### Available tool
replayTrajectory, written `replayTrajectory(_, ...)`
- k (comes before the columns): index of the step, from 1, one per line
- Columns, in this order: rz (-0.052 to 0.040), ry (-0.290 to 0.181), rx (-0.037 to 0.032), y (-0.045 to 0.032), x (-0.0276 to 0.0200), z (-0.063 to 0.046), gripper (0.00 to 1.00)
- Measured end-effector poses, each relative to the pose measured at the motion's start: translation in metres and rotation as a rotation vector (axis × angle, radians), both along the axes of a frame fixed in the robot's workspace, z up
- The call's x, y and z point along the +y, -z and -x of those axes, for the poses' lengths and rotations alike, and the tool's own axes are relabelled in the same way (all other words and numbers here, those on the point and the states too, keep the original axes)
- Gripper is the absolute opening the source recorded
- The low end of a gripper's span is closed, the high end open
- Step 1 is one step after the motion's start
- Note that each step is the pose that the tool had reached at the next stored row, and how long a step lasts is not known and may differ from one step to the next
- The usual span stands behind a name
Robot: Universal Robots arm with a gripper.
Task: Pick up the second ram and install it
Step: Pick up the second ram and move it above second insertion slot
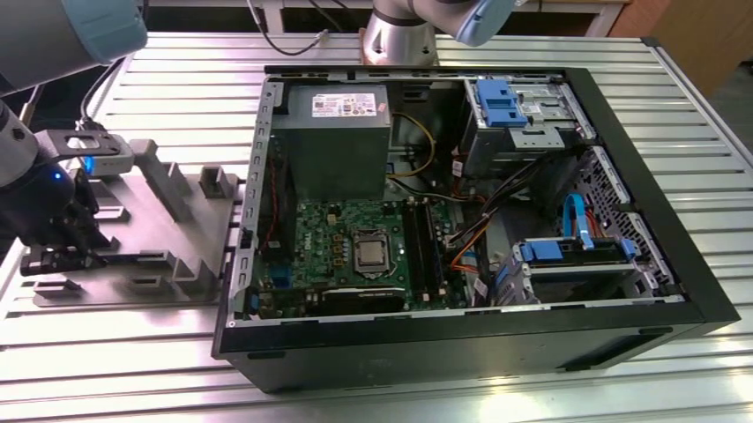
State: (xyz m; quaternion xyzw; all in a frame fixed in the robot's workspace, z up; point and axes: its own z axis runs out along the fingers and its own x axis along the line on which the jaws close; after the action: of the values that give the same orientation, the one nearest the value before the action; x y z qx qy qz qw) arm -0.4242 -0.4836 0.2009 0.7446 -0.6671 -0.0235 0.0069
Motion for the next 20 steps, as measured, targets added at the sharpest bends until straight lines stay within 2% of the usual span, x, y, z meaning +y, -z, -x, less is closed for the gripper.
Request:
replayTrajectory(5,0.0001,0.0,0.0002,0.0,0.0001,0.0001,0.36)
replayTrajectory(6,0.0001,0.0,0.0001,0.0001,0.0001,0.0001,0.34)
replayTrajectory(7,0.0001,0.0,0.0001,0.0001,0.0,0.0001,0.27)
replayTrajectory(14,0.0001,0.0,0.0,0.0002,0.0001,0.0001,0.26)
replayTrajectory(15,0.0001,0.0,0.0001,0.0002,0.0,0.0001,0.19)
replayTrajectory(20,0.0,0.0,0.0002,0.0003,0.0001,0.0001,0.18)
